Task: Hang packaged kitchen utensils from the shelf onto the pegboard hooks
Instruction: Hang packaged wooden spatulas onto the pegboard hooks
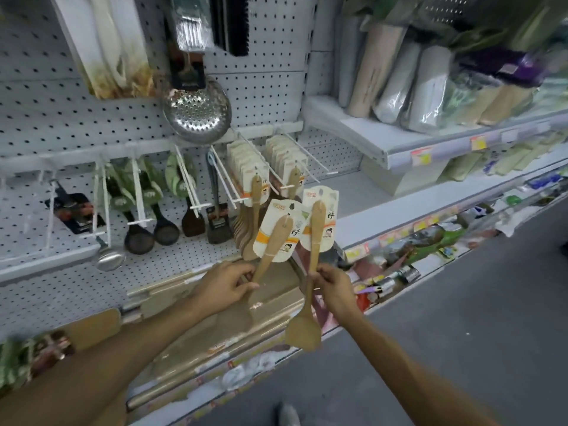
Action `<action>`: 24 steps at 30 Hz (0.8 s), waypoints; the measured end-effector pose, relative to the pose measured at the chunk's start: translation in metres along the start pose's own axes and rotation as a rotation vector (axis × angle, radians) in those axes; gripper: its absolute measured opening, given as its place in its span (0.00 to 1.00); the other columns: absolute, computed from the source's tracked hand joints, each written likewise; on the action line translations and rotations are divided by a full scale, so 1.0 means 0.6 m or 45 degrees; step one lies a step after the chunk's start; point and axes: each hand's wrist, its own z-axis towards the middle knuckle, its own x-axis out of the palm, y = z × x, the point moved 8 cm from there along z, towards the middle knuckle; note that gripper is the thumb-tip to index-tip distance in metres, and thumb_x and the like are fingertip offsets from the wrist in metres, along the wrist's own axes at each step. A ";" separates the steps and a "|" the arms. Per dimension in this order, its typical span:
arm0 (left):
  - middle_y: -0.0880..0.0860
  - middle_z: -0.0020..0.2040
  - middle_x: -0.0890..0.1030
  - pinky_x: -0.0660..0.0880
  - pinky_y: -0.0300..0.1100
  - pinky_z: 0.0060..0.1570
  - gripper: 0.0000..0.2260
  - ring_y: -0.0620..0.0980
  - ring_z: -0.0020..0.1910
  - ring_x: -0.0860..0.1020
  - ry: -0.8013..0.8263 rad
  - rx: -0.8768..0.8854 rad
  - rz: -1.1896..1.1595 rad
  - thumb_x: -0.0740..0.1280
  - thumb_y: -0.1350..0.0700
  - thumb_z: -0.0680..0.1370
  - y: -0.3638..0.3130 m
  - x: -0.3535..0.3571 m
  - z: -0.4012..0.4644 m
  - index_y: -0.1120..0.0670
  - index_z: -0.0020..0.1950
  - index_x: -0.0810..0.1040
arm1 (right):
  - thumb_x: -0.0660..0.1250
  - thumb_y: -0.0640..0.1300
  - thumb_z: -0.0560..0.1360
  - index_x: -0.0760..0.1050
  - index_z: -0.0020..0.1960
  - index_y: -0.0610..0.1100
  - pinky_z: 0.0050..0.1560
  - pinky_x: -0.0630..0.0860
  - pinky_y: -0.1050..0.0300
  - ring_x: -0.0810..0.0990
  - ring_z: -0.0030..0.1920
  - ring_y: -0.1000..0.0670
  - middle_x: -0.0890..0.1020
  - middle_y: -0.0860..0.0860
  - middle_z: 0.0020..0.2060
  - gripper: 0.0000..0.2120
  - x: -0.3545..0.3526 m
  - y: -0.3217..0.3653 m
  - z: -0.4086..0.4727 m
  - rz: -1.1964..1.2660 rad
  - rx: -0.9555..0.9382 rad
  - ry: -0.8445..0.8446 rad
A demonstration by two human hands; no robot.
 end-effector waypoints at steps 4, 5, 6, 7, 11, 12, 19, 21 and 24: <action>0.30 0.35 0.74 0.68 0.24 0.35 0.07 0.29 0.36 0.76 -0.091 -0.064 -0.035 0.76 0.50 0.74 -0.018 0.011 0.025 0.48 0.49 0.83 | 0.66 0.58 0.72 0.74 0.40 0.40 0.41 0.78 0.32 0.80 0.40 0.32 0.79 0.36 0.36 0.20 -0.032 -0.014 0.050 -0.032 -0.031 0.083; 0.30 0.35 0.75 0.68 0.24 0.35 0.06 0.29 0.37 0.77 -0.108 -0.081 -0.054 0.76 0.50 0.73 -0.021 0.016 0.030 0.48 0.49 0.84 | 0.66 0.58 0.72 0.74 0.40 0.40 0.40 0.77 0.32 0.80 0.39 0.32 0.79 0.36 0.36 0.20 -0.038 -0.019 0.061 -0.044 -0.035 0.109; 0.30 0.35 0.76 0.69 0.25 0.36 0.06 0.29 0.38 0.77 -0.125 -0.103 -0.069 0.76 0.50 0.73 -0.025 0.020 0.035 0.47 0.48 0.83 | 0.66 0.58 0.72 0.74 0.40 0.40 0.40 0.77 0.32 0.80 0.39 0.32 0.80 0.37 0.36 0.19 -0.043 -0.026 0.073 -0.053 -0.028 0.129; 0.31 0.37 0.77 0.69 0.25 0.36 0.05 0.30 0.40 0.77 -0.142 -0.127 -0.078 0.76 0.49 0.73 -0.028 0.025 0.039 0.46 0.48 0.83 | 0.66 0.57 0.72 0.75 0.39 0.42 0.41 0.78 0.32 0.81 0.39 0.33 0.81 0.38 0.38 0.18 -0.047 -0.031 0.082 -0.062 -0.018 0.148; 0.36 0.38 0.79 0.68 0.26 0.35 0.05 0.32 0.41 0.78 -0.192 -0.187 -0.075 0.76 0.50 0.74 -0.042 0.041 0.051 0.45 0.47 0.82 | 0.66 0.59 0.72 0.77 0.39 0.44 0.41 0.79 0.32 0.83 0.38 0.38 0.83 0.50 0.48 0.18 -0.056 -0.055 0.119 -0.079 -0.002 0.236; 0.36 0.38 0.79 0.70 0.28 0.36 0.05 0.33 0.41 0.78 -0.187 -0.210 -0.066 0.75 0.50 0.74 -0.044 0.045 0.053 0.45 0.47 0.82 | 0.66 0.60 0.72 0.76 0.40 0.43 0.40 0.78 0.32 0.83 0.37 0.36 0.84 0.47 0.44 0.19 -0.056 -0.063 0.129 -0.086 0.003 0.258; 0.41 0.39 0.83 0.72 0.33 0.37 0.05 0.38 0.39 0.79 -0.201 -0.297 -0.012 0.75 0.47 0.74 -0.044 0.050 0.072 0.46 0.46 0.82 | 0.67 0.48 0.78 0.77 0.40 0.38 0.37 0.81 0.41 0.79 0.34 0.41 0.80 0.34 0.36 0.14 -0.056 -0.050 0.151 -0.067 0.024 0.337; 0.41 0.40 0.83 0.73 0.34 0.38 0.05 0.38 0.39 0.79 -0.227 -0.326 -0.016 0.75 0.47 0.74 -0.043 0.048 0.077 0.46 0.47 0.82 | 0.66 0.41 0.79 0.75 0.43 0.31 0.33 0.79 0.52 0.78 0.34 0.45 0.78 0.35 0.36 0.13 -0.051 -0.051 0.163 -0.032 0.041 0.367; 0.38 0.40 0.82 0.70 0.27 0.38 0.05 0.33 0.40 0.78 -0.244 -0.348 -0.018 0.75 0.47 0.74 -0.042 0.050 0.082 0.46 0.46 0.82 | 0.66 0.40 0.79 0.74 0.43 0.30 0.32 0.75 0.59 0.77 0.35 0.48 0.78 0.39 0.36 0.13 -0.046 -0.051 0.184 0.010 0.034 0.392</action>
